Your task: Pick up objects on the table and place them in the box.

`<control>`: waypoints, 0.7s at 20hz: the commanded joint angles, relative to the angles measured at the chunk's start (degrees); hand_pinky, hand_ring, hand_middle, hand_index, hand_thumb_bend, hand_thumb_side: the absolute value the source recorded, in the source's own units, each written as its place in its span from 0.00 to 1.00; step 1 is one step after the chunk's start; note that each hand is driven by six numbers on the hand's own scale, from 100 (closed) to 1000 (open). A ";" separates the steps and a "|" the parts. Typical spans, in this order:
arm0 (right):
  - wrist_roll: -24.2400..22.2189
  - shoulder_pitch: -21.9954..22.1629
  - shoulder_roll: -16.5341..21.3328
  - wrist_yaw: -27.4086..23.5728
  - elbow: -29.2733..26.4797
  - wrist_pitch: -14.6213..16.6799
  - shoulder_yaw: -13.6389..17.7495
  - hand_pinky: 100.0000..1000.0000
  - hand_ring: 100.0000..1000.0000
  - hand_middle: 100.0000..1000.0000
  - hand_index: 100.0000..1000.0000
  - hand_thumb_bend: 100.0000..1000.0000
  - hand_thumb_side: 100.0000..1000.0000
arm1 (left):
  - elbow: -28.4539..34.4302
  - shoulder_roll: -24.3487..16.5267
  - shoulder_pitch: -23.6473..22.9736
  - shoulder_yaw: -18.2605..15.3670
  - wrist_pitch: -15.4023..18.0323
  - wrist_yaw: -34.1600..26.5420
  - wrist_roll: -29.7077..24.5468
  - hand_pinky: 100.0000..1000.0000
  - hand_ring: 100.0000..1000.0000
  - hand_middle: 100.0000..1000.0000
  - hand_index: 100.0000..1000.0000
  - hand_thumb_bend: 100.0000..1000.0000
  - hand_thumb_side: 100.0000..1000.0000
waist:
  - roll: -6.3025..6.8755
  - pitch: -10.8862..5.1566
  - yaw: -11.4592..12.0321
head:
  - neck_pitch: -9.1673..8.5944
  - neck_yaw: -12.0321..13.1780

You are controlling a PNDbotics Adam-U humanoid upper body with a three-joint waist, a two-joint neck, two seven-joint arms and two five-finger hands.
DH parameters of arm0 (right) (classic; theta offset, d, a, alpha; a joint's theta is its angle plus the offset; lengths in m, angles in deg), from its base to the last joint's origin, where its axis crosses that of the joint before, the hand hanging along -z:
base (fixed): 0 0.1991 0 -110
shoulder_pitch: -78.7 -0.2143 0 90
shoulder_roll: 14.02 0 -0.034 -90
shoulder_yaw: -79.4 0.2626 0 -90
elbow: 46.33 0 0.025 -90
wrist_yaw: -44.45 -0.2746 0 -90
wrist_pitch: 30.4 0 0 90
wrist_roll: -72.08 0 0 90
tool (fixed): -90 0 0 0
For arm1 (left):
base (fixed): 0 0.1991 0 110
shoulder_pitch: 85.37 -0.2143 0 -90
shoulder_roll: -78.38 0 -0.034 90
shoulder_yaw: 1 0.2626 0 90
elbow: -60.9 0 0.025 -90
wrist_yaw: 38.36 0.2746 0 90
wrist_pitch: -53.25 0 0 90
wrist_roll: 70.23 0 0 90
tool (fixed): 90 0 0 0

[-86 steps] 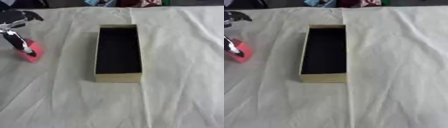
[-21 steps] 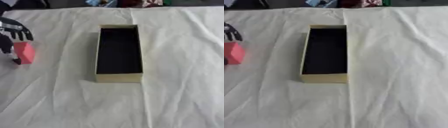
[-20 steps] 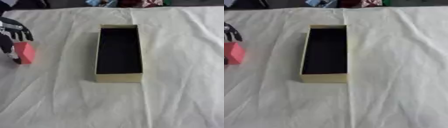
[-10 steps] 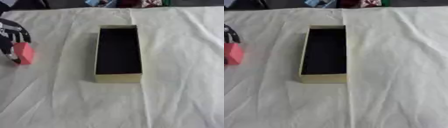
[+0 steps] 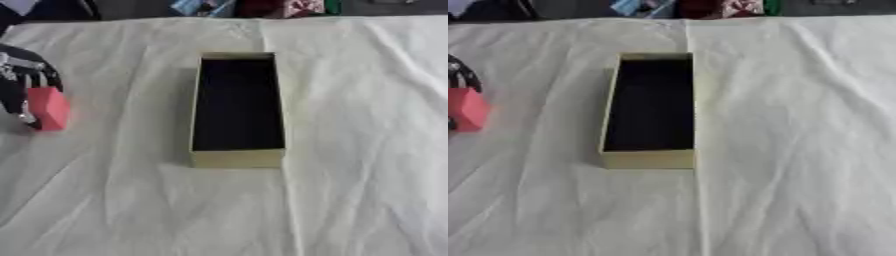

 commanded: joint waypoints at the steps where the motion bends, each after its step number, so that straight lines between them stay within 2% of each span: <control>1: 0.26 -0.28 0.98 0.55 -0.81 0.06 0.81 0.86 0.81 0.81 0.82 0.00 0.46 | 0.96 -1.28 0.68 -0.56 -1.06 -0.49 0.00 0.62 0.65 0.69 0.79 0.52 0.00 | -0.24 -0.95 0.06 | -0.52 0.17; 6: 0.46 -0.08 0.86 0.68 -0.81 -0.04 0.84 0.86 0.81 0.81 0.82 0.00 0.46 | 1.84 -1.34 0.57 -0.76 -2.54 -1.22 0.00 0.59 0.63 0.65 0.75 0.37 0.00 | -0.28 -0.97 0.26 | -0.50 0.13; 14: 0.62 0.09 0.78 0.57 -0.81 0.01 0.90 0.86 0.81 0.81 0.82 0.00 0.46 | 2.22 -1.52 0.52 -0.63 -3.36 -0.50 0.00 0.56 0.58 0.57 0.65 0.37 0.00 | -0.20 -1.17 0.42 | -0.52 -0.11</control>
